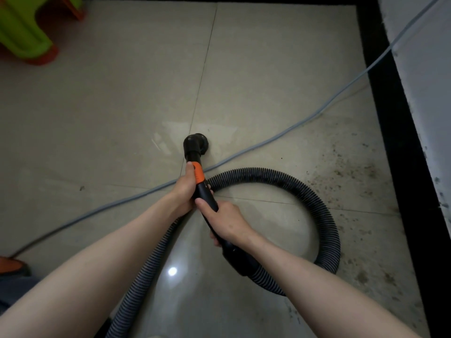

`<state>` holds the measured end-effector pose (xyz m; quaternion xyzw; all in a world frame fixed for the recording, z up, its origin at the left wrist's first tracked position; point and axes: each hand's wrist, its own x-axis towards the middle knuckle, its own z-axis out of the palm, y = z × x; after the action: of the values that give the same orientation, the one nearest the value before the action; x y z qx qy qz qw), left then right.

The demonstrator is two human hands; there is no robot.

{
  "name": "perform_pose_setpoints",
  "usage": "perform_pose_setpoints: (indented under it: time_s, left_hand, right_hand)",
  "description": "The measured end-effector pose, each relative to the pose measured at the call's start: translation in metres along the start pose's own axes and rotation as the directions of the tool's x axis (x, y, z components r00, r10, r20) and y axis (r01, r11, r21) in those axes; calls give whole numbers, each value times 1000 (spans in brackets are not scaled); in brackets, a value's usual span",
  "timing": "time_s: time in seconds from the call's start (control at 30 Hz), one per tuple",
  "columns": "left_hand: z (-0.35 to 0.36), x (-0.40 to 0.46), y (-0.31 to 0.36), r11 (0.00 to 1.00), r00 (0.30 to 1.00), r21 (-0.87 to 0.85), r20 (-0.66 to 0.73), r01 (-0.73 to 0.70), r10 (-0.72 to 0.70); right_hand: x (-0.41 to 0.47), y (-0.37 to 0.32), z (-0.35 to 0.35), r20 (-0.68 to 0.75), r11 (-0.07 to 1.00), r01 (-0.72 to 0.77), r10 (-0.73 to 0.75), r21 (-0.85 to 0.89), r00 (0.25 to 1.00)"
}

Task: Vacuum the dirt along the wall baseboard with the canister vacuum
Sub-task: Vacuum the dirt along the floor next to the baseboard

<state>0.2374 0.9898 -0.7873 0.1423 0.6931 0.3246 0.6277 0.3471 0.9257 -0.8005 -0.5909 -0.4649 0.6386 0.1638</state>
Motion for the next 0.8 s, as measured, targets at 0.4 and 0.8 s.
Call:
perform_pose_setpoints:
  time_s: [0.4, 0.8]
  left_hand:
    - [27, 33, 13, 973, 992, 198, 50, -122, 114]
    - [69, -18, -3, 949, 966, 234, 195, -213, 168]
  right_hand:
    - [12, -11, -8, -64, 974, -65, 81, 219, 995]
    - [-49, -4, -40, -65, 887, -57, 97, 458, 993]
